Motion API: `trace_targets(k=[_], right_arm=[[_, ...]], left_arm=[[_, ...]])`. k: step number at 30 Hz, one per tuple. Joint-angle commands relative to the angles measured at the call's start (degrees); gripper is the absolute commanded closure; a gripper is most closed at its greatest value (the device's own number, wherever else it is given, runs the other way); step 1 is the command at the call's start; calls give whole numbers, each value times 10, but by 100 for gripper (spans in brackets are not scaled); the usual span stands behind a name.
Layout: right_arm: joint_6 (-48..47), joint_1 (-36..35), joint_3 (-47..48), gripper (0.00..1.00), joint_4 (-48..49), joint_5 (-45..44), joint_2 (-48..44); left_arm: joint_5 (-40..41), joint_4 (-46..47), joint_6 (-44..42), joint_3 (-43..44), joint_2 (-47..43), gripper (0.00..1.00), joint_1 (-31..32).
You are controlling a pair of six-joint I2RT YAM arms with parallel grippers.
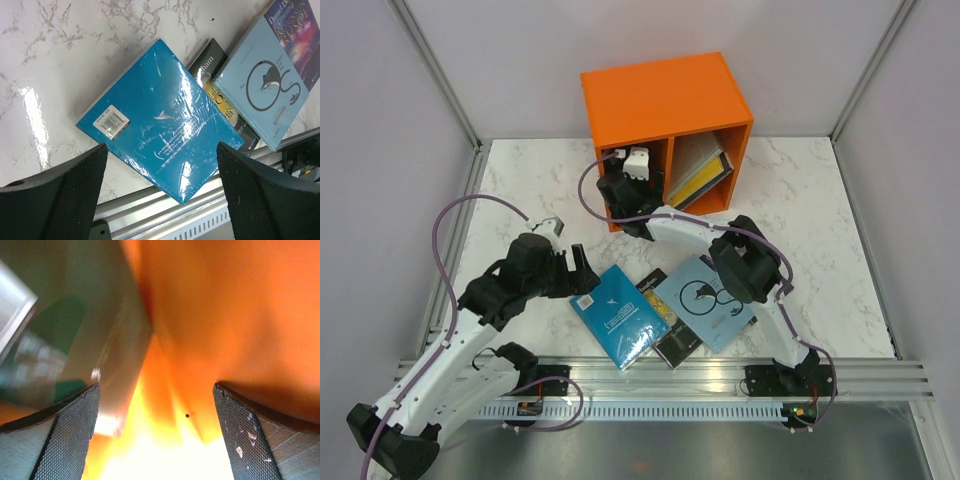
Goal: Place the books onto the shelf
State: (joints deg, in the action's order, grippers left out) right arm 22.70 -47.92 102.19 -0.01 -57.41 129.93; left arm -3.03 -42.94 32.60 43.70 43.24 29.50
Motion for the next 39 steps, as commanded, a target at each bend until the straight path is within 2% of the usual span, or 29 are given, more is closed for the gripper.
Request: trace_targets(k=[1, 7, 11, 21, 25, 31, 33, 36, 37, 39], right_arm=[[18, 92, -29, 2, -80, -92, -36], [-29, 32, -24, 2, -48, -25, -56], [-40, -34, -45, 2, -46, -33, -89], [116, -96, -178, 2, -155, 38, -293], [180, -106, -266, 2, -178, 69, -382], [167, -100, -295, 2, -195, 127, -448], [193, -88, -310, 2, -196, 173, -478], [226, -31, -349, 2, -197, 342, -499], [233, -7, -376, 2, -196, 437, -499], [230, -2, -398, 4, -192, 522, -487]], left_arm=[[14, 0, 13, -1, -8, 8, 7], [14, 0, 10, 1, 7, 8, 11], [17, 0, 8, 2, 17, 8, 13], [20, 1, 7, 2, 16, 7, 16], [25, 0, 10, 1, 21, 7, 18], [25, 0, 7, 2, 24, 7, 19], [29, 0, 7, 1, 21, 7, 19], [46, 0, 14, -3, 33, 4, 19], [44, 0, 25, -4, 52, 4, 19], [33, -7, 48, -13, 77, 4, 19]])
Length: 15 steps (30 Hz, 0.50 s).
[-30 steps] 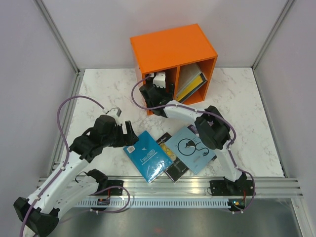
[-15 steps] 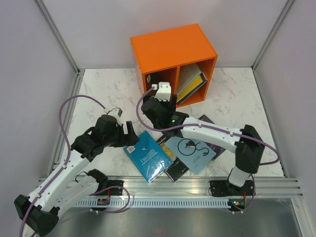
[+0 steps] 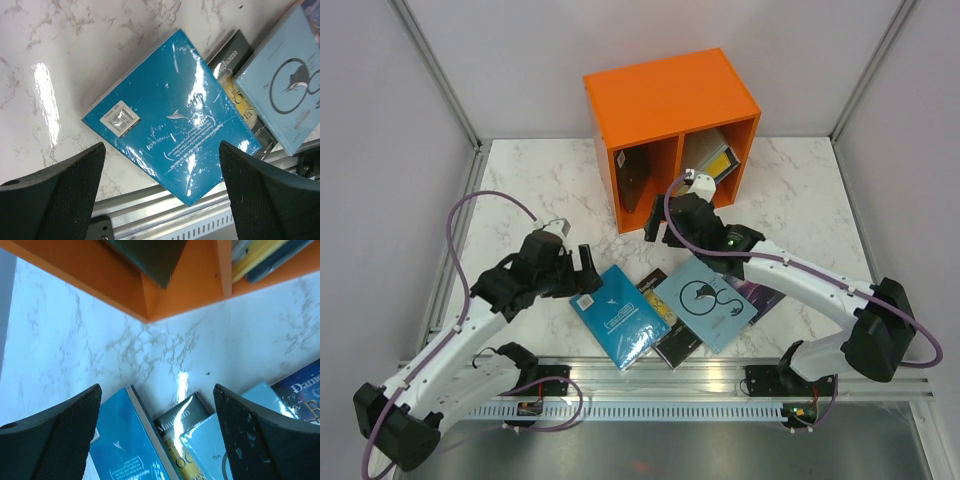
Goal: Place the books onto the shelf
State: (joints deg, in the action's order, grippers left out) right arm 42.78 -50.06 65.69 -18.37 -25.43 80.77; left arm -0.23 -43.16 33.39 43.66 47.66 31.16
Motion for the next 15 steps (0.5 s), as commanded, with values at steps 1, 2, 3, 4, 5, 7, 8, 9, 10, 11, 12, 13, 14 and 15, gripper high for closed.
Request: trace_targets(k=[1, 2, 3, 4, 5, 7, 8, 9, 10, 11, 12, 13, 14, 15], right_arm=[[28, 16, -49, 6, -9, 232, 10], [30, 3, -58, 7, -9, 273, 13], [31, -3, -68, 7, -8, 282, 16], [43, -17, -90, 7, -6, 284, 13], [48, -21, -103, 7, -1, 293, 11], [65, -25, -140, 7, 27, 308, 6], [70, -25, -150, 7, 34, 311, 6], [72, -25, -159, 7, 50, 316, 8], [74, -25, -173, 7, 56, 318, 11], [73, -25, -177, 7, 62, 321, 22], [72, -25, -181, 7, 73, 329, 30], [67, -25, -181, 7, 79, 335, 39], [64, -25, -182, 7, 84, 341, 57], [62, -25, -181, 8, 91, 347, 67]], left_arm=[[-13, -5, 58, -22, 44, 4, 2], [-36, -3, 100, -34, 60, 4, 2], [-45, 6, 121, -65, 65, 4, 2], [-50, 12, 141, -82, 66, 4, 2], [-54, 19, 174, -98, 63, 4, 2], [-55, 34, 198, -140, 43, 4, 2], [-55, 39, 217, -153, 37, 4, 2], [-55, 42, 227, -175, 21, 4, 2], [-55, 55, 248, -188, 16, 4, 4], [-56, 65, 258, -215, 10, 4, 6], [-57, 76, 268, -229, -1, 4, 6], [-56, 100, 289, -244, -6, 4, 7], [-55, 116, 300, -272, -12, 3, 8], [-54, 136, 307, -285, -26, 3, 11]])
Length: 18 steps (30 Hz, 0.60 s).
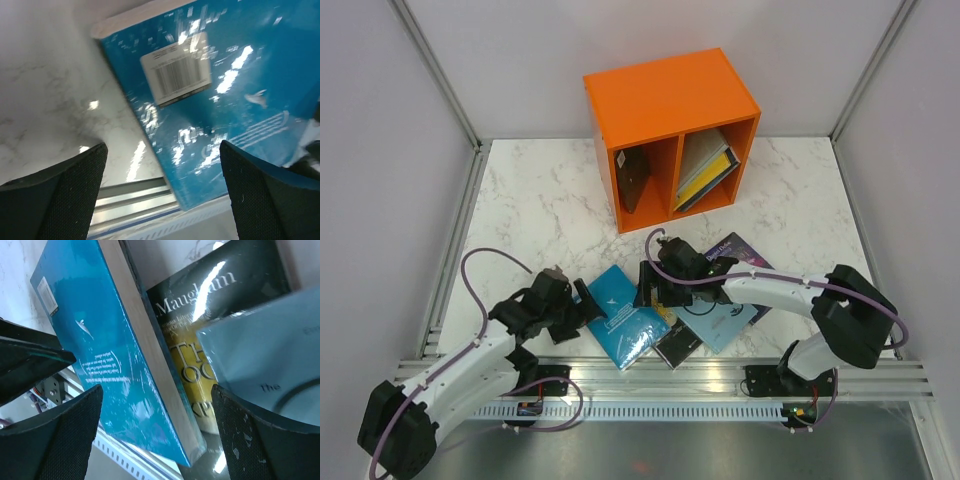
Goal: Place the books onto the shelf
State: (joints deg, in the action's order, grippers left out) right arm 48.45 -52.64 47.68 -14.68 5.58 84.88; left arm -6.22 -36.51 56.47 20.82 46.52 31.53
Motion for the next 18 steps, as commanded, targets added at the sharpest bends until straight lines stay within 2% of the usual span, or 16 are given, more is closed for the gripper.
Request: trace_targets(k=[1, 5, 9, 10, 14, 16, 18], right_arm=[[2, 2, 1, 8, 58, 38, 34], [-1, 0, 0, 9, 88, 59, 89], [9, -12, -7, 11, 108, 83, 125], [12, -16, -9, 11, 114, 87, 132], [31, -25, -37, 12, 141, 97, 143], [41, -28, -50, 13, 156, 101, 145], [44, -31, -68, 15, 171, 103, 147]], left_arm=[[16, 105, 99, -69, -21, 3, 12], [43, 194, 134, -114, -7, 1, 21], [35, 260, 147, -99, 114, 1, 34], [36, 272, 146, -89, 184, 2, 51], [16, 324, 144, -30, 297, 4, 75], [12, 345, 157, -30, 285, 5, 80], [24, 353, 160, -32, 221, 5, 82]])
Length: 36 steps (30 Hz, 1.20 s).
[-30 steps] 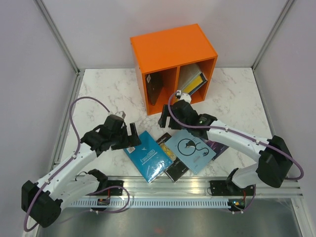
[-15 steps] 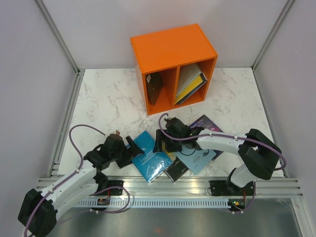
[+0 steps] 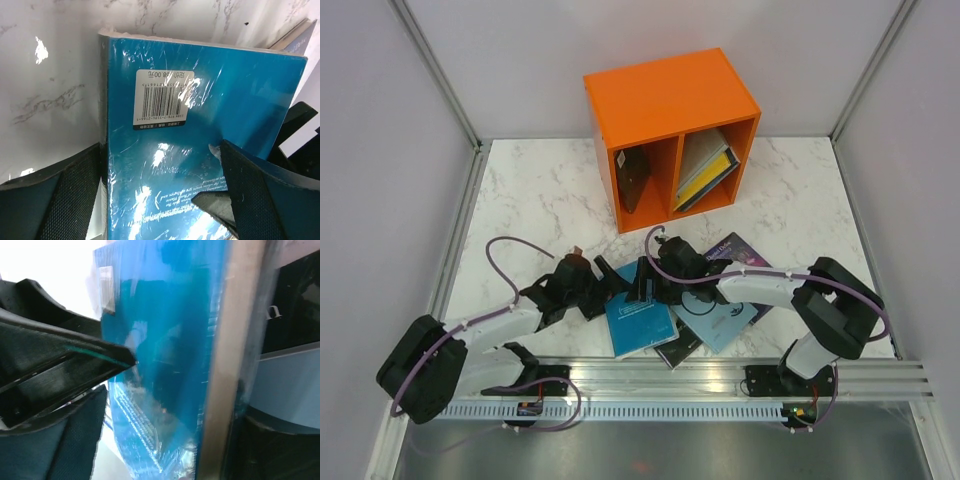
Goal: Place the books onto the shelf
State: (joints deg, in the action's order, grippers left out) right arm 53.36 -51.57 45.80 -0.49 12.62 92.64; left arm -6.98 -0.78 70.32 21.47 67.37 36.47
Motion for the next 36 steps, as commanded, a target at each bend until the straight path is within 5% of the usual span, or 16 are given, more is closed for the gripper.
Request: trace_targets(k=[1, 3, 7, 10, 17, 23, 30, 36], right_arm=[[-5, -41, -54, 19, 30, 31, 67], [-3, -41, -67, 28, 34, 24, 59], [22, -41, -92, 85, 63, 14, 8], [33, -35, -97, 100, 90, 30, -34], [47, -19, -90, 100, 74, 24, -186], [75, 44, -100, 100, 66, 45, -328], [111, 68, -69, 100, 83, 80, -398], [229, 73, -152, 100, 276, 101, -428]], left_arm=[[47, -12, 21, -35, -17, 5, 32], [64, -48, 13, -28, -91, 5, 32], [81, -107, 3, -6, -175, 4, 30], [72, -149, -27, 15, -226, 0, 28], [51, -274, -135, 114, -284, 0, 12], [9, -253, -150, 125, -257, 0, 7], [-77, -131, -151, 123, -283, 0, -4], [-172, 59, -98, 104, -259, 0, -13]])
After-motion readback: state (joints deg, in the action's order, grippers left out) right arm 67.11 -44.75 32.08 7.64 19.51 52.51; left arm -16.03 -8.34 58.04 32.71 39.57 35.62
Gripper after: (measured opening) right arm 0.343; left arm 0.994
